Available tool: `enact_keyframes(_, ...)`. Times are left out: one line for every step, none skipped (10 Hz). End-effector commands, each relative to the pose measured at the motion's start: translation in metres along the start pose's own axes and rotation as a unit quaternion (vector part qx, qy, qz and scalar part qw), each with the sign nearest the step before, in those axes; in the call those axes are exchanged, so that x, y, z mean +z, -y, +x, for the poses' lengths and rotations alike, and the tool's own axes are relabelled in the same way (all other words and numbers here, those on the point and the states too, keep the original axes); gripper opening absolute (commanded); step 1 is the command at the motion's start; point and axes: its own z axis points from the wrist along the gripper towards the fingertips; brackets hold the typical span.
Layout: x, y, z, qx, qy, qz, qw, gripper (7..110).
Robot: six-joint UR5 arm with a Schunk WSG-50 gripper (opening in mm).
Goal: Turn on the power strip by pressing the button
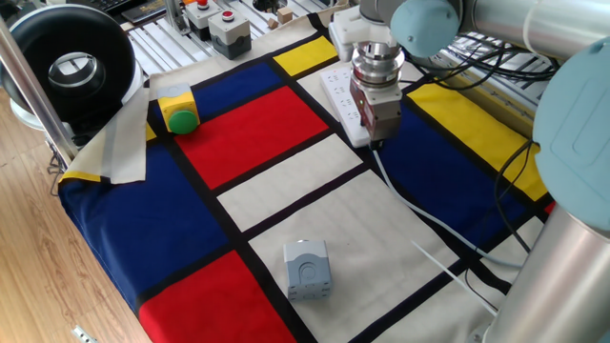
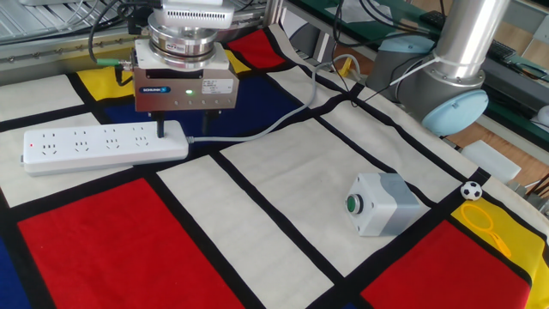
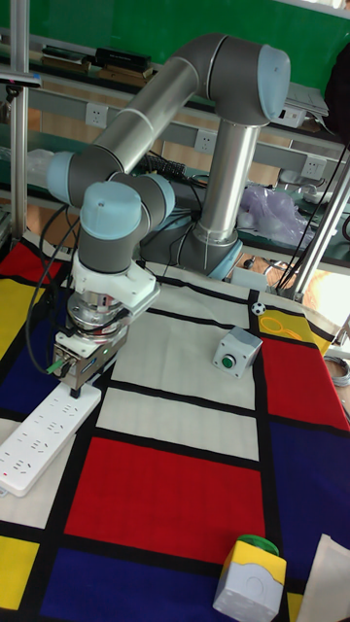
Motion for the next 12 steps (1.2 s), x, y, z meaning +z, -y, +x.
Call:
enact_keyframes(0.002,-0.001,-0.002,0.012,0.001,0.005,0.9999,66)
enact_keyframes(0.004,0.000,-0.001,0.014,-0.001,0.010,0.9998,66)
enact_keyframes(0.004,-0.001,-0.001,0.014,-0.003,0.010,0.9998,66)
enact_keyframes(-0.001,-0.002,-0.001,0.017,-0.010,0.014,0.9997,66)
enact_keyframes(-0.009,-0.004,-0.001,0.028,-0.021,0.018,0.9992,66)
enact_keyframes(-0.016,-0.006,-0.002,0.030,-0.027,0.017,0.9990,44)
enact_keyframes(-0.015,-0.005,-0.005,0.019,-0.011,0.004,0.9997,44)
enact_keyframes(-0.013,-0.003,-0.005,0.012,-0.005,0.000,0.9999,44)
enact_keyframes(-0.015,-0.001,-0.002,0.012,-0.010,0.002,0.9999,44)
enact_keyframes(-0.020,0.003,0.001,0.012,-0.015,0.004,0.9998,44)
enact_keyframes(-0.027,0.005,0.000,0.015,-0.009,-0.001,0.9998,44)
enact_keyframes(-0.034,0.010,0.000,0.028,-0.004,0.000,0.9996,66)
